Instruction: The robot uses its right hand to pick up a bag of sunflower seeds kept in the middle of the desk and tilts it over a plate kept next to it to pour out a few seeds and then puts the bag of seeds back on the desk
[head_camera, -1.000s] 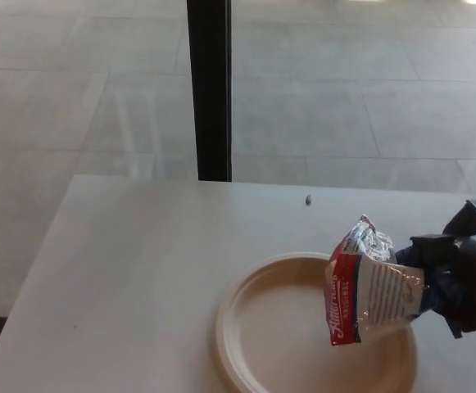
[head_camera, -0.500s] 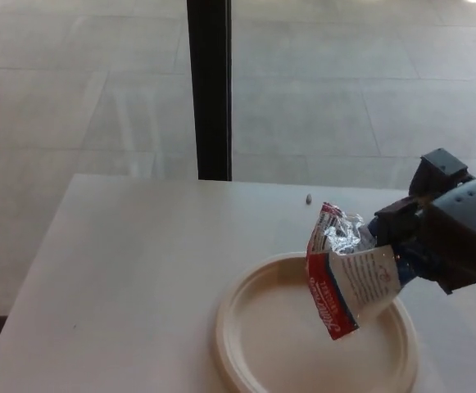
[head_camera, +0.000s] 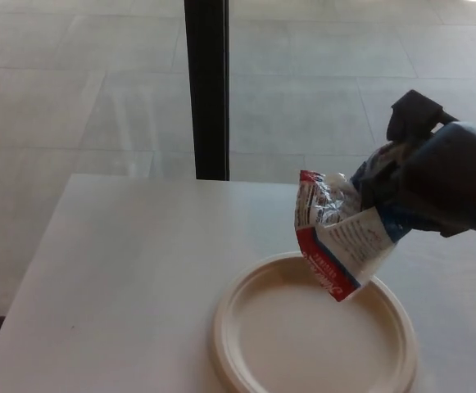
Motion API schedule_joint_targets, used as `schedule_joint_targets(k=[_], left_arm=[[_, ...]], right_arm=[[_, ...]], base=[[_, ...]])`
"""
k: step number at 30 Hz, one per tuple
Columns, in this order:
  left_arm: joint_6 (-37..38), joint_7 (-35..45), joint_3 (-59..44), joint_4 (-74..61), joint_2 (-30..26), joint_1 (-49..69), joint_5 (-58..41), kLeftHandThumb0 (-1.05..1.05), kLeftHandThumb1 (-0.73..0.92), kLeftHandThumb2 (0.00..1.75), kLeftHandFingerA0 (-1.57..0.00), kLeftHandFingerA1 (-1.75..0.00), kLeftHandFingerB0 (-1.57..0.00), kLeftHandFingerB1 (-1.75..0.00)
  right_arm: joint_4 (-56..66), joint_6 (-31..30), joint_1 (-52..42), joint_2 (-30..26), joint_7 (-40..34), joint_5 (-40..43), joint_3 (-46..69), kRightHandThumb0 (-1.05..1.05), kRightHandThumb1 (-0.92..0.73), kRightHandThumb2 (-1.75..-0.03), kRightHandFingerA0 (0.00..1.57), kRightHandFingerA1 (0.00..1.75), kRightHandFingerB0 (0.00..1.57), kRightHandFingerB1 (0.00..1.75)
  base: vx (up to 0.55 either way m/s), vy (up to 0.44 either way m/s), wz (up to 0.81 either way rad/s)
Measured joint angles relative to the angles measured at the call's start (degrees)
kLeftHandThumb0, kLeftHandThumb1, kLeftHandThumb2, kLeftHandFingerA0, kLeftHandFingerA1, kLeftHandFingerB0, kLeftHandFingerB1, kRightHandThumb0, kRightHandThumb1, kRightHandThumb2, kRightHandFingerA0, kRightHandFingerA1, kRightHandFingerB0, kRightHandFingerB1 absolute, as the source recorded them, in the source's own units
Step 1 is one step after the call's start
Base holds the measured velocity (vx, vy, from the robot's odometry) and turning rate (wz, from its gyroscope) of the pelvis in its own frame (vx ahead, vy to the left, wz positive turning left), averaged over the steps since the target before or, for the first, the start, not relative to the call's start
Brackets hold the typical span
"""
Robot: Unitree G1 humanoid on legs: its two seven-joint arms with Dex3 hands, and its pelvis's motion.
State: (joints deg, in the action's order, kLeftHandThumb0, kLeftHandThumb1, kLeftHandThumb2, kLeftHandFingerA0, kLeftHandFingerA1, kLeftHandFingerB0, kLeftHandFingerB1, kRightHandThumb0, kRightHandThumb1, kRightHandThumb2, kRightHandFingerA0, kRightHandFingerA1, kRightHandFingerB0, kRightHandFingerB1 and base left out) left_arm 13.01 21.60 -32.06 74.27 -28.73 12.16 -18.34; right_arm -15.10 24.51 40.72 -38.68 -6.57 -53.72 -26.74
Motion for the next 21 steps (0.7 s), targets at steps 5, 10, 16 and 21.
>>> schedule_joint_targets(k=[5,10,16,21], left_arm=[[0.0,0.0,0.0,0.0,-0.1,0.1,0.1,-0.84,0.82,0.65,-0.45,-0.56,-0.45,-0.41],[0.0,-0.1,0.0,0.0,-0.1,0.0,0.2,-0.84,0.82,0.65,-0.47,-0.55,-0.44,-0.4],[0.0,-0.4,0.1,0.1,-0.1,0.0,0.2,-0.86,0.81,0.65,-0.46,-0.54,-0.44,-0.4],[0.0,-0.5,0.0,0.1,-0.2,0.0,0.2,-0.85,0.81,0.64,-0.48,-0.57,-0.44,-0.4]], right_arm=[[1.8,1.4,0.5,0.0,-1.1,-3.1,-1.9,-0.42,-0.46,-0.95,1.3,1.39,0.83,0.84],[2.5,2.6,0.6,0.0,-4.0,-6.9,-3.5,-0.35,-0.56,-0.71,1.05,1.67,0.88,0.79],[1.7,4.5,1.4,-0.8,-5.7,-9.5,-4.2,-0.32,-0.54,-0.69,0.98,1.63,0.95,0.84],[0.7,6.2,3.9,-2.3,-7.5,-11.8,-4.6,-0.32,-0.55,-0.74,1.0,1.51,0.92,0.83]], base=[[0.0,0.0,0.0],[0.0,0.0,0.0],[0.0,0.0,0.0],[0.0,0.0,0.0]])
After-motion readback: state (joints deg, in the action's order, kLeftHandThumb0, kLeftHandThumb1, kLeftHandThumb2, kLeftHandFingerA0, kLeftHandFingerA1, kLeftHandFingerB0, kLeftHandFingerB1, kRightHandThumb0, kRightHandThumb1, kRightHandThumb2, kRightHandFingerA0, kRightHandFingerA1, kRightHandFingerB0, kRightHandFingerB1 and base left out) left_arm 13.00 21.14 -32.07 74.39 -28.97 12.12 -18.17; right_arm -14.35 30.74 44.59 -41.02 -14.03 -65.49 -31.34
